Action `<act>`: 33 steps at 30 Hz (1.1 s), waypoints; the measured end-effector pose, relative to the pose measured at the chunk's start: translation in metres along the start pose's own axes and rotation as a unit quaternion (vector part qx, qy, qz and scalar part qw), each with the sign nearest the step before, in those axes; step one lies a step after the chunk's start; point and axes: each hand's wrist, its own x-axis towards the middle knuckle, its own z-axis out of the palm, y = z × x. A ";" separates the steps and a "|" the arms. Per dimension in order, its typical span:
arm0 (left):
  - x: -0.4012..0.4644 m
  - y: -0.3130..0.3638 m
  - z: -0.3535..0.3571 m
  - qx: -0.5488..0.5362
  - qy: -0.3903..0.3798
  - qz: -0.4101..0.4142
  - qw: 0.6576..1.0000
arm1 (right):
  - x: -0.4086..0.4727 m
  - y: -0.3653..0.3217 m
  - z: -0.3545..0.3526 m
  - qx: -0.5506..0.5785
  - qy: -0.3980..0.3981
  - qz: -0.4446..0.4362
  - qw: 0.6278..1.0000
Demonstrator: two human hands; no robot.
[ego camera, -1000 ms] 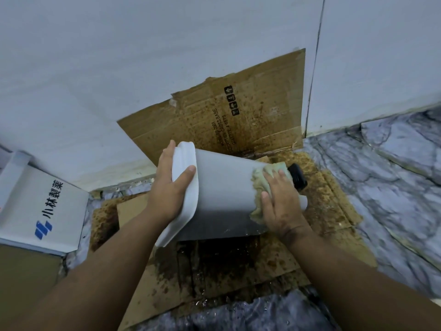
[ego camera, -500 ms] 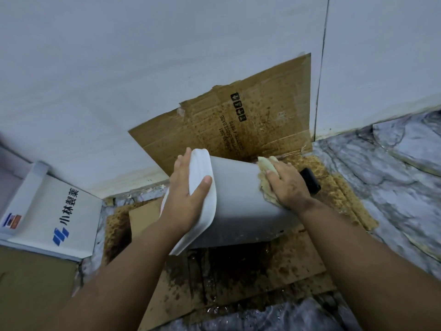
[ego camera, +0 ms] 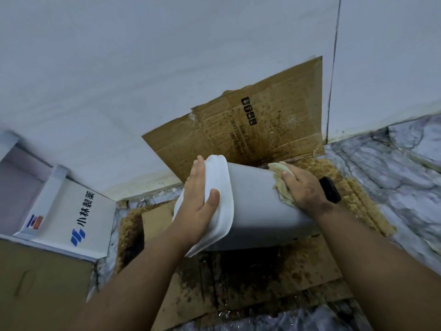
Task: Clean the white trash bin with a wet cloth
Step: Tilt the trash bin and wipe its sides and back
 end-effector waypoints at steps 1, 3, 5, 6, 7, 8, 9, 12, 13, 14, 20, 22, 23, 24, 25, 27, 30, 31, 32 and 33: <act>-0.002 -0.004 0.001 -0.005 0.011 0.015 1.000 | -0.007 -0.005 0.003 -0.001 0.023 -0.007 1.000; -0.002 -0.012 0.002 -0.022 0.043 0.014 0.999 | -0.024 -0.030 0.013 0.016 0.052 -0.055 0.997; 0.004 -0.016 0.005 -0.033 0.051 -0.025 0.998 | -0.040 -0.065 0.026 0.087 0.053 -0.113 0.988; 0.008 -0.013 0.006 -0.034 0.052 -0.048 0.997 | -0.047 -0.084 0.031 0.140 0.055 -0.131 0.980; 0.013 -0.007 0.008 -0.041 0.054 -0.072 0.995 | -0.055 -0.101 0.033 0.206 0.052 -0.125 0.969; 0.017 -0.001 0.010 -0.055 0.055 -0.097 0.992 | -0.063 -0.116 0.032 0.281 0.044 -0.099 0.954; 0.019 0.006 0.011 -0.070 0.054 -0.117 0.989 | -0.069 -0.127 0.030 0.344 0.044 -0.061 0.936; 0.023 0.015 0.012 -0.086 0.061 -0.111 0.988 | -0.087 -0.146 0.035 0.381 0.087 -0.030 0.920; 0.024 0.013 0.013 -0.088 0.064 -0.102 0.989 | -0.094 -0.150 0.039 0.332 0.101 -0.063 0.936; 0.025 0.009 0.014 -0.090 0.067 -0.094 0.989 | -0.096 -0.151 0.044 0.268 0.102 -0.100 0.953; 0.028 -0.005 0.012 -0.068 0.067 -0.070 0.993 | -0.016 -0.173 0.032 0.122 -0.114 -0.057 0.984; 0.026 -0.003 0.012 -0.066 0.068 -0.065 0.993 | 0.012 -0.180 0.029 0.135 -0.143 -0.018 0.980; 0.025 -0.003 0.012 -0.067 0.072 -0.066 0.993 | 0.017 -0.179 0.030 0.139 -0.138 -0.014 0.981; 0.024 -0.003 0.011 -0.068 0.074 -0.069 0.993 | 0.017 -0.179 0.032 0.140 -0.137 -0.025 0.980; 0.023 -0.005 0.010 -0.069 0.076 -0.069 0.992 | 0.012 -0.177 0.036 0.143 -0.134 -0.038 0.980; 0.020 -0.012 0.005 -0.076 0.087 -0.062 0.991 | -0.012 -0.169 0.047 0.097 -0.107 -0.089 0.986; 0.014 -0.024 -0.006 -0.095 0.093 -0.078 0.988 | -0.064 -0.148 0.069 -0.034 -0.010 -0.232 0.972; 0.011 -0.027 -0.009 -0.103 0.092 -0.084 0.987 | -0.078 -0.139 0.075 -0.044 0.010 -0.223 0.974; 0.008 -0.031 -0.012 -0.106 0.091 -0.088 0.986 | -0.087 -0.125 0.082 -0.054 0.026 -0.206 0.977; 0.005 -0.032 -0.015 -0.104 0.089 -0.089 0.987 | -0.093 -0.110 0.088 -0.072 0.039 -0.198 0.977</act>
